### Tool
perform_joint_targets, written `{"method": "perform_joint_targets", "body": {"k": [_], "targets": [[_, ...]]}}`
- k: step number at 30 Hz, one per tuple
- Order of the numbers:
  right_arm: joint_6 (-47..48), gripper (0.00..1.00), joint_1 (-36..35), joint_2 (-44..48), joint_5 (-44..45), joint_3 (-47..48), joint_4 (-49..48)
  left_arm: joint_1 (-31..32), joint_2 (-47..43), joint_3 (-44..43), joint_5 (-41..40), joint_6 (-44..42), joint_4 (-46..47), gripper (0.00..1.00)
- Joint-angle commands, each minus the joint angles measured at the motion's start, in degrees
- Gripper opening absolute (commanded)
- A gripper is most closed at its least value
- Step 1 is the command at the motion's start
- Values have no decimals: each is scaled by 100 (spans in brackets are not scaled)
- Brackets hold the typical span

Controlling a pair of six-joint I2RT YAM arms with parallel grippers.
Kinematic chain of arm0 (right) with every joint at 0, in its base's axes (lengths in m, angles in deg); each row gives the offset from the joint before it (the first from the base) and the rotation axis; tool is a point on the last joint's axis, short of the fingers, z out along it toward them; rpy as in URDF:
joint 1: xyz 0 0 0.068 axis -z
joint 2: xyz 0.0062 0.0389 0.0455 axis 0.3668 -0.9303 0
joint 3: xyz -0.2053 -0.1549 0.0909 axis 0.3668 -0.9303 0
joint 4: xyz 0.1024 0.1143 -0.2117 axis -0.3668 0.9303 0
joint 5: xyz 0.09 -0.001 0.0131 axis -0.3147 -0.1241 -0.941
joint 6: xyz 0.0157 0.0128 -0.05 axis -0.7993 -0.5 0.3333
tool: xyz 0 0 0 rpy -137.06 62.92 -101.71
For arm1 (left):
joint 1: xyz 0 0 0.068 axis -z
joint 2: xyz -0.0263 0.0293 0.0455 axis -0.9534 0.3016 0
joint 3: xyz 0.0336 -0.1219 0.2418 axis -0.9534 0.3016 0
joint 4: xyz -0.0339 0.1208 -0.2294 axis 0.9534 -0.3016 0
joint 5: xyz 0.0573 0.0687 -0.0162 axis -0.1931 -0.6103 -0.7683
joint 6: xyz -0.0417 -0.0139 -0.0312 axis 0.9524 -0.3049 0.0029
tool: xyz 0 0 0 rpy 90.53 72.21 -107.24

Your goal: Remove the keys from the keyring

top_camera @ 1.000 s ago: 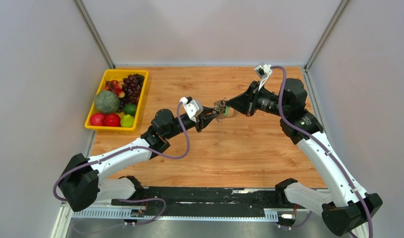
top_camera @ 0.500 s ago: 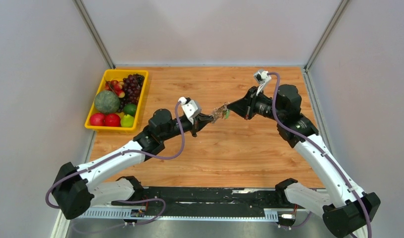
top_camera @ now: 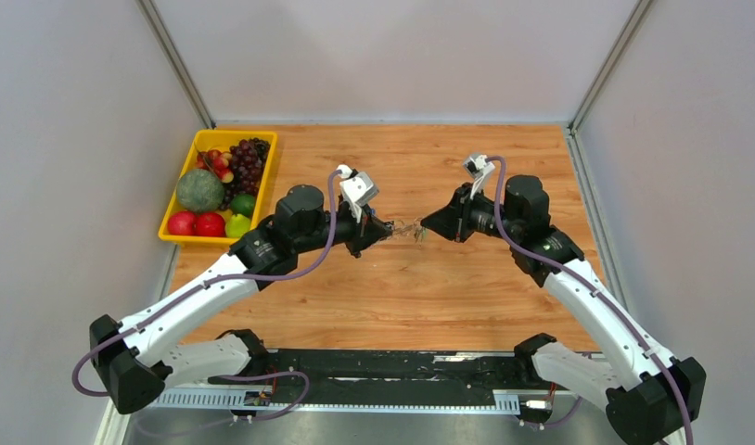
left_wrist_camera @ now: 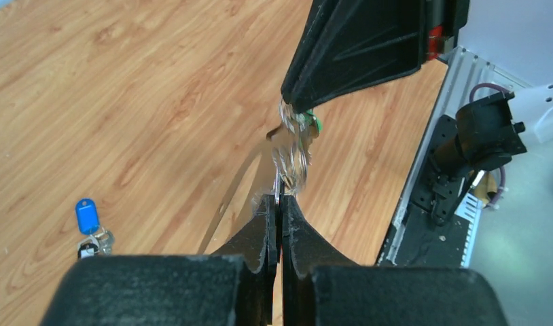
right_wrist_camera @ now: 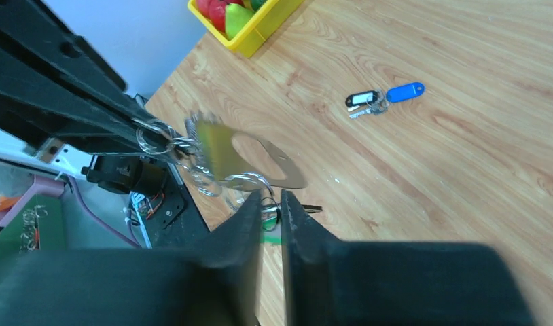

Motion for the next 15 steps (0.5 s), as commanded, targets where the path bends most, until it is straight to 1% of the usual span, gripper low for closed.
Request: {"method": "perform_joint_targets", "body": {"k": [1,2,3,5,10,15], "targets": [[333,31,75,216,148,-249,-79,-7,-5,-810,215,219,-980,0],[367,46,72,266,124,-304,-84,-6,47,-889,354,170,-1188,0],[409,55,70,326,100,-375,-103,-3,73,-1032,419,139,-1281,0],[502,62,78,445,-6,-510,-184,-5,159,-1243,557,58,-1604,0],[593,62,74,695,-495,-837,-654,-5,598,-1836,718,-73,-2656,0],[570,58,46,932,-694,-967,-1036,-5,1047,-2461,800,-62,-3429,0]]}}
